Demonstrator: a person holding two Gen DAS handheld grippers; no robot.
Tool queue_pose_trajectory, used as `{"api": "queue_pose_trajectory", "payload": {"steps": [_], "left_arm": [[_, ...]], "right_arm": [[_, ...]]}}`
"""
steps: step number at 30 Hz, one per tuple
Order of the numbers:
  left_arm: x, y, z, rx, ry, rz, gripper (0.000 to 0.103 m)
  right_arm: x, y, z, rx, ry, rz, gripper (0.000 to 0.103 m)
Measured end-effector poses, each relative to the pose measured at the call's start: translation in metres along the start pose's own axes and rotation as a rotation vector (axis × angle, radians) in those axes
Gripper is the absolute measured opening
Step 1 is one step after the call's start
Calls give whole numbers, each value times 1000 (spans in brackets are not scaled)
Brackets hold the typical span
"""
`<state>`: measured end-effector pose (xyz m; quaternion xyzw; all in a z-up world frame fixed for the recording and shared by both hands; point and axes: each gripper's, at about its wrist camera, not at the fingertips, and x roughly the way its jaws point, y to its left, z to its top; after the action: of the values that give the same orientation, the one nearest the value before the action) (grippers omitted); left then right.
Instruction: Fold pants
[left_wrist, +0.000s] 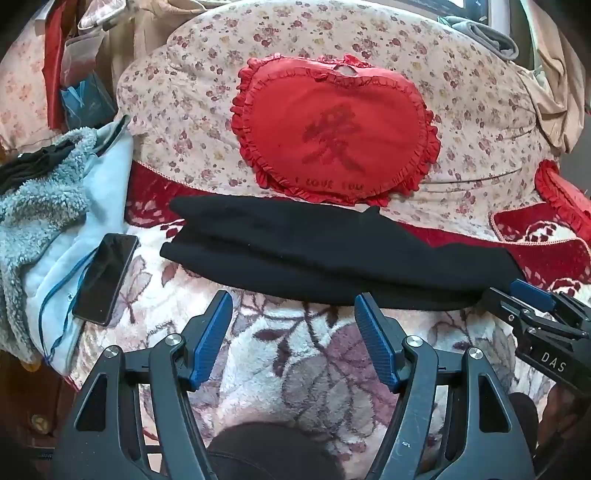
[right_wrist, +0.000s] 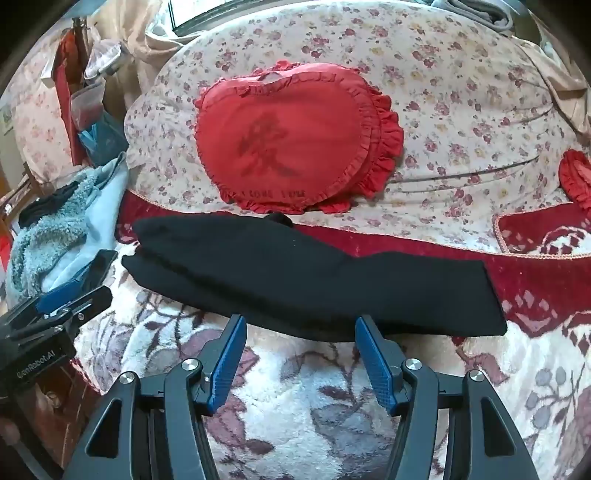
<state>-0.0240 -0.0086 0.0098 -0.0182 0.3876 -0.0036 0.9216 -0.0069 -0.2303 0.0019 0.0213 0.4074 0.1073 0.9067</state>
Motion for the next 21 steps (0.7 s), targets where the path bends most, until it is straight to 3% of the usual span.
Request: {"api": "queue_pose_trajectory", "payload": {"steps": [21], "left_arm": [[15, 13, 1, -30, 35, 4, 69]], "right_arm": [[15, 1, 0, 6, 57, 36, 59]]}}
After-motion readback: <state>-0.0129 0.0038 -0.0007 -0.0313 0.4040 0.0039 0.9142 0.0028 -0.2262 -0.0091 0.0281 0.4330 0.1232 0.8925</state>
